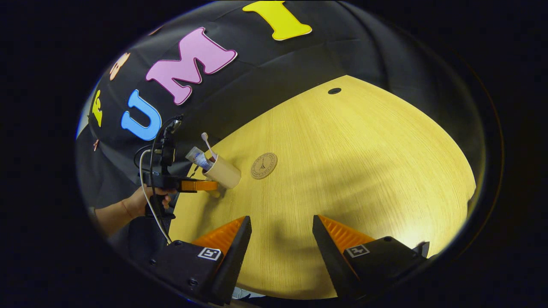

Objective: Put the toothbrush and toothpaste on the desktop into the cup, then pick up the cup and place it on the coaster on the desktop.

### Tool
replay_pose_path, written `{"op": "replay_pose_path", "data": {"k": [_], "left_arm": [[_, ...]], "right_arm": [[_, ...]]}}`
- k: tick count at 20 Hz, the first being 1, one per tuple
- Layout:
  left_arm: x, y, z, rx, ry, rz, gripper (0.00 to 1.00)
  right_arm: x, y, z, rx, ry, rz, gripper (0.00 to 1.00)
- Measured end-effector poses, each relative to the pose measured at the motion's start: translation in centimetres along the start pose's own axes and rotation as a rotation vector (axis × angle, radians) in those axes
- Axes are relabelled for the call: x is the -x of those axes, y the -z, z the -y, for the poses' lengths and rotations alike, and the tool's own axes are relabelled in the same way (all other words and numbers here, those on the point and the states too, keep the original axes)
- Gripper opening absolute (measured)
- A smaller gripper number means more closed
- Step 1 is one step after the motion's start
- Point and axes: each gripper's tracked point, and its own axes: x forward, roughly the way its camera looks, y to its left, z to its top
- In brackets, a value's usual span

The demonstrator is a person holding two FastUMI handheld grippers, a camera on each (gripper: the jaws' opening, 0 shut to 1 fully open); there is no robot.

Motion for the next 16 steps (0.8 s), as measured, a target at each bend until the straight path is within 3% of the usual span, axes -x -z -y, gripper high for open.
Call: {"op": "replay_pose_path", "data": {"k": [1, 5, 11, 16], "left_arm": [[0.0, 0.0, 0.0, 0.010, 0.001, 0.000, 0.32], [0.1, 0.0, 0.2, -0.003, -0.009, 0.028, 0.20], [0.5, -0.3, -0.1, 0.005, -0.040, 0.053, 0.17], [2.3, -1.5, 0.6, 0.003, -0.023, 0.096, 0.17]], "right_arm": [[-0.1, -0.1, 0.1, 0.000, 0.001, 0.000, 0.88], [0.0, 0.0, 0.3, 0.001, -0.001, -0.005, 0.89], [-0.1, 0.0, 0.1, 0.003, -0.005, -0.007, 0.89], [0.1, -0.2, -0.1, 0.002, -0.010, 0.000, 0.89]]}}
